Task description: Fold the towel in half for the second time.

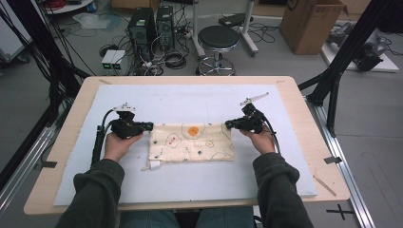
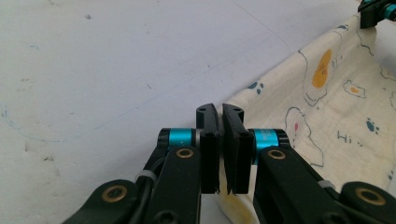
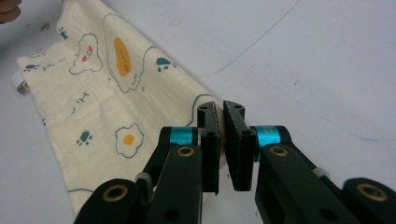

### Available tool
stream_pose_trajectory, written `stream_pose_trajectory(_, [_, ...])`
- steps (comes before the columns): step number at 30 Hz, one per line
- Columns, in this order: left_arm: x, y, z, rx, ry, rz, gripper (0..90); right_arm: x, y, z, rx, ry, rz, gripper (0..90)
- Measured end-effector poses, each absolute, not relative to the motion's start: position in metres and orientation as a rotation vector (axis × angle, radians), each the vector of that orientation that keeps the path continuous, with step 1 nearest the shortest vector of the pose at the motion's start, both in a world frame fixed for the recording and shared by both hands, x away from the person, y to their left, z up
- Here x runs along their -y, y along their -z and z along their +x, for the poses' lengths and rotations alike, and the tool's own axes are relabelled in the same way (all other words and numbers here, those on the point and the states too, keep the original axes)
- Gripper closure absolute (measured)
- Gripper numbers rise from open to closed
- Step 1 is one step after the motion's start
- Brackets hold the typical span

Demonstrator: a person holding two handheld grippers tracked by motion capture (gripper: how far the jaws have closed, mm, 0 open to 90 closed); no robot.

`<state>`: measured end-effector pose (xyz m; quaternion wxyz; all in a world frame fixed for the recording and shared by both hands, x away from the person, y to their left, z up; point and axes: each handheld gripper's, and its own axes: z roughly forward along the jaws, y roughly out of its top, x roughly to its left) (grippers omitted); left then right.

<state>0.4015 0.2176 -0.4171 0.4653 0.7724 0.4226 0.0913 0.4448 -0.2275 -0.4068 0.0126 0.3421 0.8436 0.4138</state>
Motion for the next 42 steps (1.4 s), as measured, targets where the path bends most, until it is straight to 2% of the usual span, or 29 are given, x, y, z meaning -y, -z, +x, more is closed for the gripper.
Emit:
stream_pose_trajectory(38, [-0.220, 0.411, 0.376, -0.946, -0.209, 1.904, 85.0, 0.227, 0.394, 0.424, -2.682, -1.306, 0.970, 84.9])
stream_pose_trajectory(42, [-0.220, 0.410, 0.374, -0.932, -0.205, 1.908, 84.9, 0.232, 0.401, 0.418, -2.662, -1.339, 0.960, 84.9])
